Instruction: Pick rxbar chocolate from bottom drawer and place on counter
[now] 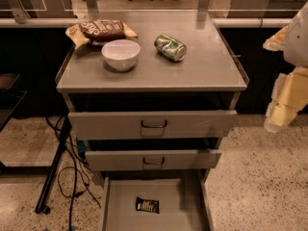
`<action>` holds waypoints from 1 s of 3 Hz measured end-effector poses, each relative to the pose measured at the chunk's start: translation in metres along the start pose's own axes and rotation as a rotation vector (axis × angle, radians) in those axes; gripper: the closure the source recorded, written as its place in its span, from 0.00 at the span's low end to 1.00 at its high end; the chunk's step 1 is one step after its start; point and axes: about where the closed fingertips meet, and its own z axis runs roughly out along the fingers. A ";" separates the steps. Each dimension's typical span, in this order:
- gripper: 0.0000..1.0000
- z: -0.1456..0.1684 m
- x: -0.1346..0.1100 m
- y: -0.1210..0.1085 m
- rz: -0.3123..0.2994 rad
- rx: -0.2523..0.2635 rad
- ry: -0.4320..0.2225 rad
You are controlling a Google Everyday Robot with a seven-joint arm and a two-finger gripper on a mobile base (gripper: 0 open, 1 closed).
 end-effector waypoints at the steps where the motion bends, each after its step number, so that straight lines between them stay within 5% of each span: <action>1: 0.00 0.000 0.000 0.000 0.000 0.000 0.000; 2: 0.00 -0.004 0.004 0.000 -0.010 0.005 -0.017; 3: 0.00 0.029 0.011 0.019 -0.058 -0.031 -0.081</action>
Offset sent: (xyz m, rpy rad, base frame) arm -0.0056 -0.0105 0.0006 0.0276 0.0003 0.0300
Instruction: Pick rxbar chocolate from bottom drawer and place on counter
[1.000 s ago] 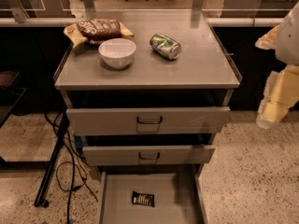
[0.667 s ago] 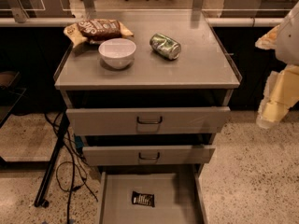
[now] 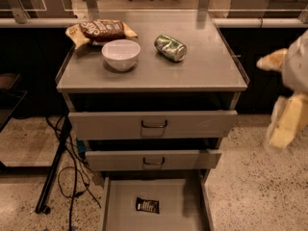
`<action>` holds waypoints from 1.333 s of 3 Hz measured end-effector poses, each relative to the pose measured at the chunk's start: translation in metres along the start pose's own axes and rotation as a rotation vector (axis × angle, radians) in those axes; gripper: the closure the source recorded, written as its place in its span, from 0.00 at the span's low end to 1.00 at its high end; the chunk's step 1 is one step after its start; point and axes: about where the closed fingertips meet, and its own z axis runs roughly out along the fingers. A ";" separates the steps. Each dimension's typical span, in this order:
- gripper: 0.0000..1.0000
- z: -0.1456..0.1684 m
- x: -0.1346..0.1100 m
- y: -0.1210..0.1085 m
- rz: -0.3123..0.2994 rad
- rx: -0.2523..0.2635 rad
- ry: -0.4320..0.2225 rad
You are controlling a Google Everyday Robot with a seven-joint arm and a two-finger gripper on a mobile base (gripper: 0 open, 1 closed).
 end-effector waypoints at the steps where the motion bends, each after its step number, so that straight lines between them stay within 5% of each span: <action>1: 0.00 0.038 0.009 0.026 -0.017 -0.066 -0.057; 3: 0.00 0.099 0.026 0.079 -0.017 -0.160 -0.075; 4: 0.00 0.107 0.029 0.078 -0.009 -0.165 -0.082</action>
Offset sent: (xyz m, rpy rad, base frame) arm -0.0597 0.0087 -0.1328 0.1379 0.1442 0.0995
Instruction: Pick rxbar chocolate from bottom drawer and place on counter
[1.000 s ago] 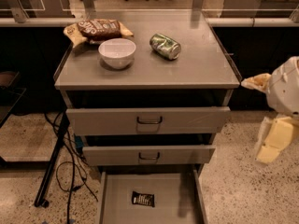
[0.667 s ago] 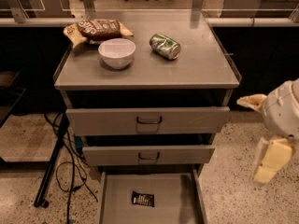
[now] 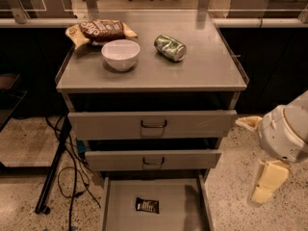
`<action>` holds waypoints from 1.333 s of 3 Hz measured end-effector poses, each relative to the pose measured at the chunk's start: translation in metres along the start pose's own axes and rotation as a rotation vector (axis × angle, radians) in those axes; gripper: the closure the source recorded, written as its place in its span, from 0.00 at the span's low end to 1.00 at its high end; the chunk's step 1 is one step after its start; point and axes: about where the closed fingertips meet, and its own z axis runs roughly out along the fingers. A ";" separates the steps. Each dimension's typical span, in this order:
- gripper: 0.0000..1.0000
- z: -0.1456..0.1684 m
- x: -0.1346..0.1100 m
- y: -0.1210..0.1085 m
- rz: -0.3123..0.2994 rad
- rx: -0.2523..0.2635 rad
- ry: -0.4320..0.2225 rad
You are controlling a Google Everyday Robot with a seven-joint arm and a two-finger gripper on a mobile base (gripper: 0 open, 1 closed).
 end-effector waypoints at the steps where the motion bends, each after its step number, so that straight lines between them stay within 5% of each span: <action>1: 0.00 0.025 0.010 -0.003 0.022 -0.001 -0.022; 4: 0.00 0.107 0.036 0.013 0.054 0.112 -0.230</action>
Offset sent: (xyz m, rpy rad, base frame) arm 0.0037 -0.0145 -0.0951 0.1856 -0.0959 -0.0942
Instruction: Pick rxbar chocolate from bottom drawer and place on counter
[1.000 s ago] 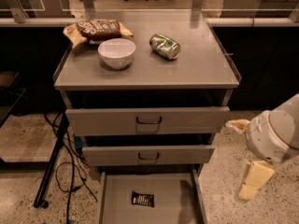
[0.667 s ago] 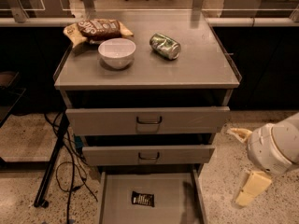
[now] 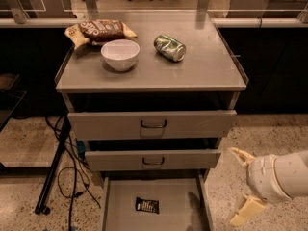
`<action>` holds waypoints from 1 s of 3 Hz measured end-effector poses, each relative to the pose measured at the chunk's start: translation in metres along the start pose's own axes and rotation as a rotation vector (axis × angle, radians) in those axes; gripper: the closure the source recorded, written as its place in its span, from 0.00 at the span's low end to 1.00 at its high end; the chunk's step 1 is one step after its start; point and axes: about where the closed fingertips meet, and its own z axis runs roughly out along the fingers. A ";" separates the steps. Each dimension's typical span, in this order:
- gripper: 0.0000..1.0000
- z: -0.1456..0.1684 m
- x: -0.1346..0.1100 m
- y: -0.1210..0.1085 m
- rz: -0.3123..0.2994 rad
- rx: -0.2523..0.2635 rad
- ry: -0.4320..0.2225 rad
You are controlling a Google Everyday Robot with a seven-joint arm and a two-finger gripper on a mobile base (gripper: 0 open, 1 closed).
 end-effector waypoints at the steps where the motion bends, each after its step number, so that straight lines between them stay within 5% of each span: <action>1: 0.00 0.035 -0.001 0.007 0.012 0.002 -0.040; 3: 0.00 0.047 -0.001 0.005 0.020 -0.010 -0.052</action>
Offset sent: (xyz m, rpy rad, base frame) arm 0.0008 0.0160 -0.0231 0.0351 -0.0019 0.0008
